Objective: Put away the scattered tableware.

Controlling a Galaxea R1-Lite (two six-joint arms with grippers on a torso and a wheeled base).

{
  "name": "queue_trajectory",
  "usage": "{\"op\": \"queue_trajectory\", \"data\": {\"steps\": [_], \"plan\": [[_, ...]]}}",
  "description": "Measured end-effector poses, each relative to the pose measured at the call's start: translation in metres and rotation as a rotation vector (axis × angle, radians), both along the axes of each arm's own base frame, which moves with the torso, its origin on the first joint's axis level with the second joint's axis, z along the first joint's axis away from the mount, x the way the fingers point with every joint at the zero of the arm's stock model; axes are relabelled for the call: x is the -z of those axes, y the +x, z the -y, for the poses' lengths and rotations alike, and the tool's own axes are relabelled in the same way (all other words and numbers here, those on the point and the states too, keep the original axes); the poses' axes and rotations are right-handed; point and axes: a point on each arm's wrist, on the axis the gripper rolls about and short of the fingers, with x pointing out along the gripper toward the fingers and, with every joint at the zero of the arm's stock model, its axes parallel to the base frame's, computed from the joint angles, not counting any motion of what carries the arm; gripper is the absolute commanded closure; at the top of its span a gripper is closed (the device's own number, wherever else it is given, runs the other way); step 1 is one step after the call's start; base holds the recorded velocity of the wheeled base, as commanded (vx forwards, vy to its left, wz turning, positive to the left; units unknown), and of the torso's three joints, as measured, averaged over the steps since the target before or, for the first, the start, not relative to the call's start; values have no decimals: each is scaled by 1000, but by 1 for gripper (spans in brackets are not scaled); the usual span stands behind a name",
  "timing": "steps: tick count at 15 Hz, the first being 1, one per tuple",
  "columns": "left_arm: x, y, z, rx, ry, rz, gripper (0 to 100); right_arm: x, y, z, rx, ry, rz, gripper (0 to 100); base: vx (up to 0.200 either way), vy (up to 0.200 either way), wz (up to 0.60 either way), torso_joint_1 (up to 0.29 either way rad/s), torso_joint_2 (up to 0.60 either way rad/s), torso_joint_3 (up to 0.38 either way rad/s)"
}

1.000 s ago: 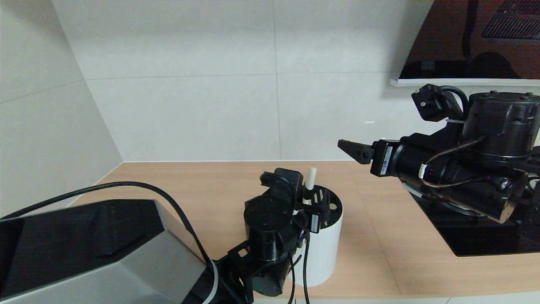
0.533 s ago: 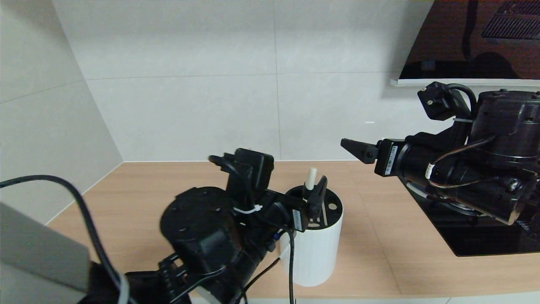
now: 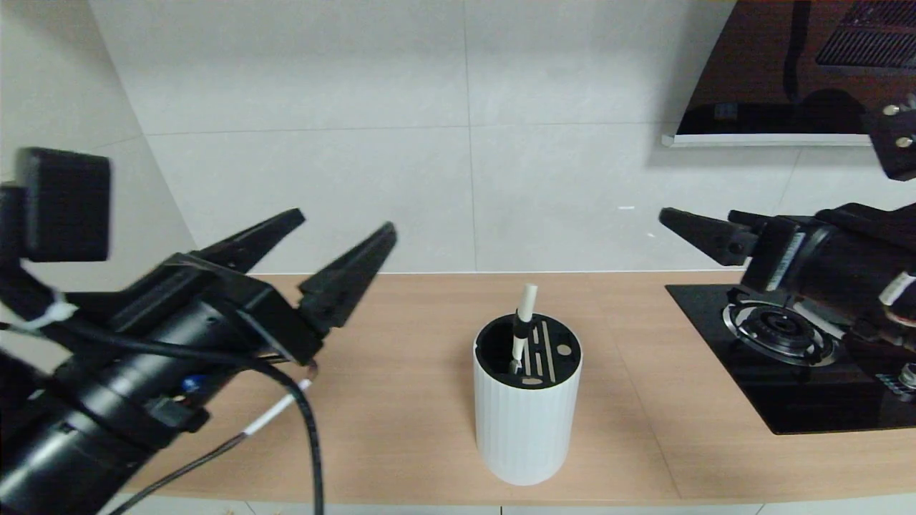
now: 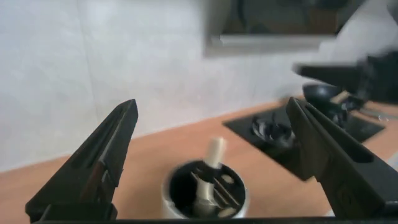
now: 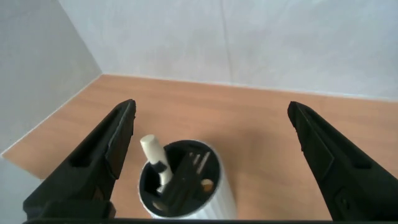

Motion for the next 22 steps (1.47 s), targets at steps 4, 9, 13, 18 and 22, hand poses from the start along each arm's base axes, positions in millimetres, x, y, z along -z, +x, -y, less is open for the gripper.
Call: {"op": "queue_trajectory", "data": {"steps": [4, 9, 13, 18, 22], "plan": [[3, -41, -54, -106, 48, -60, 0, 1, -44, 37, 59, -16, 69, 0, 0, 0, 0, 0, 0, 0], [27, -129, -116, -252, 100, -140, 0, 7, -133, 96, 230, -22, 164, 0, 0, 0, 0, 0, 0, 0], [47, -186, -133, -464, 79, -57, 0, 40, -210, 118, 394, -72, 189, 0, 0, 0, 0, 0, 0, 0], [54, -203, -133, -715, 40, 38, 0, 74, -251, 114, 513, -157, 278, 0, 0, 0, 0, 0, 0, 0], [89, -199, -127, -734, 163, -10, 0, 103, -246, 112, 527, -167, 234, 0, 0, 0, 0, 0, 0, 0]]}}
